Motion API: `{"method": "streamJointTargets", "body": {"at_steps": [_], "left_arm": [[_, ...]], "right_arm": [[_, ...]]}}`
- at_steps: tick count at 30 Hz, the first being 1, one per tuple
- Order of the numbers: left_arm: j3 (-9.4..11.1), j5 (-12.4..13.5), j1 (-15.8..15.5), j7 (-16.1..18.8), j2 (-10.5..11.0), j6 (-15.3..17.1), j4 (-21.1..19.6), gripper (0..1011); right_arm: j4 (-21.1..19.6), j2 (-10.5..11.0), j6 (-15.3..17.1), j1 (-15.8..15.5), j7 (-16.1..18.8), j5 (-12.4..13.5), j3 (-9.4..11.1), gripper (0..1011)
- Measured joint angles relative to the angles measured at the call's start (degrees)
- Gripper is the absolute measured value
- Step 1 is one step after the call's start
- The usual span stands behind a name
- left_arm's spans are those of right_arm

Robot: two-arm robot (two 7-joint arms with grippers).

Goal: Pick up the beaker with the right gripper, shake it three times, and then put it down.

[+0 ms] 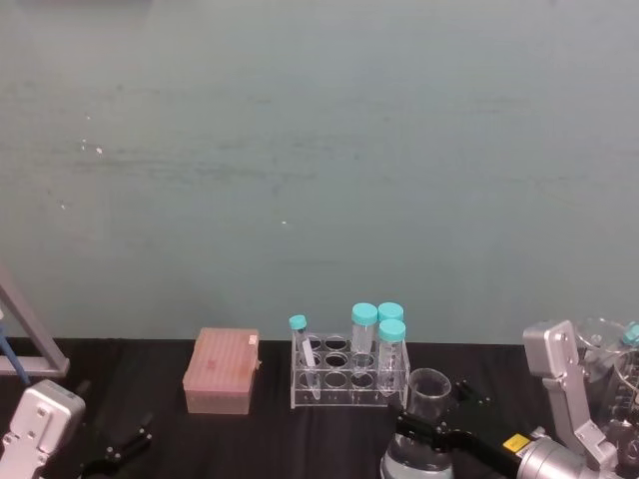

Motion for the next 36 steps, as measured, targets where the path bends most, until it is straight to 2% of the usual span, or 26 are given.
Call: {"method": "streamJointTargets", "body": {"at_steps": [12,23,29,33,36], "left_arm": [[0.0,0.0,0.0,0.0,0.0,0.0,0.0,1000],[0.0,0.0,0.0,0.0,0.0,0.0,0.0,1000],[0.0,0.0,0.0,0.0,0.0,0.0,0.0,1000],[0.0,0.0,0.0,0.0,0.0,0.0,0.0,1000],[0.0,0.0,0.0,0.0,0.0,0.0,0.0,1000]], "right_arm": [[-2.7,1.2,-1.2,-1.9,0.4,0.7,1.2,1000],[-4.8,2.8,-1.8,-2.9,2.1,2.9,2.3,1000],[-5.6,3.2,-2.8,-3.4,1.9,3.8,3.3,1000],[-6.4,2.7,-4.9,-4.2,-1.4,3.4,5.0,1000],[-7.1,2.1,-6.0,-5.0,-6.9,0.7,6.6,1000]]}}
